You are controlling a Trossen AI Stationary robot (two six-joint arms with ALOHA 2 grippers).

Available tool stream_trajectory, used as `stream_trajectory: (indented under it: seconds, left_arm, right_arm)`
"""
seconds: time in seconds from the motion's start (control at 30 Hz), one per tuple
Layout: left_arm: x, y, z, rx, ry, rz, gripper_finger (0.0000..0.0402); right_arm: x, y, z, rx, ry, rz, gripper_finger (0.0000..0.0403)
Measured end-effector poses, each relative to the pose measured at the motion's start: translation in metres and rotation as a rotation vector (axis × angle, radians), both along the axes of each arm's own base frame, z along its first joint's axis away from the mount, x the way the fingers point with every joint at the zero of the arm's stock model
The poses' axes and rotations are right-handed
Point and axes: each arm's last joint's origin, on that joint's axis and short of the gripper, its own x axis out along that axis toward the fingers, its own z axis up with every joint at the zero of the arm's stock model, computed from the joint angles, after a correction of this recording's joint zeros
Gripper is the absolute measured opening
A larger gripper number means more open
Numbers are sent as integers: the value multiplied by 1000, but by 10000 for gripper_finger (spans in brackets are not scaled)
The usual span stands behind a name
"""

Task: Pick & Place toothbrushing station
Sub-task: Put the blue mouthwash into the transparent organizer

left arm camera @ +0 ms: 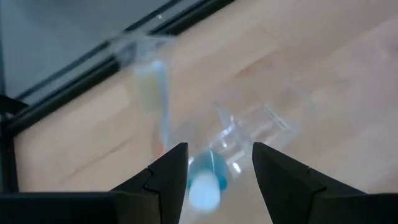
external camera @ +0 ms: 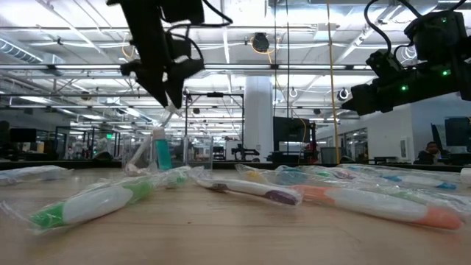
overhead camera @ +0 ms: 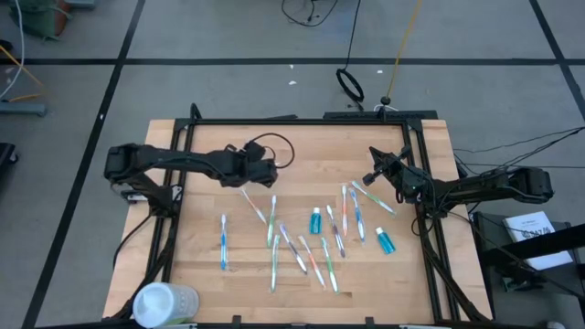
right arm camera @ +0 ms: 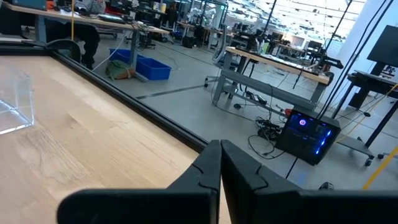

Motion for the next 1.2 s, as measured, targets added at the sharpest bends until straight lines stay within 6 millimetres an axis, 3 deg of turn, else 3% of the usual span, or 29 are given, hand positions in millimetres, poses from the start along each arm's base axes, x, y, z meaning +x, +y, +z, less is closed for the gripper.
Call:
stream_trajectory:
  seconds: [0.2, 0.43, 0.73, 1.2]
  left_arm:
    - [-9, -26, 3, -81, 34, -48, 186]
    - [-11, -49, -17, -98, 131, 5, 186]
    - [-4, -31, -33, -44, 162, 111, 181]
    - [-4, -24, -33, -79, 151, 157, 45]
  right_arm:
    - [0, 0, 0, 0, -1, 0, 1]
    - [0, 0, -1, 3, 3, 1, 1]
    - [0, 0, -1, 4, 5, 1, 1]
    - [0, 0, -1, 3, 5, 0, 1]
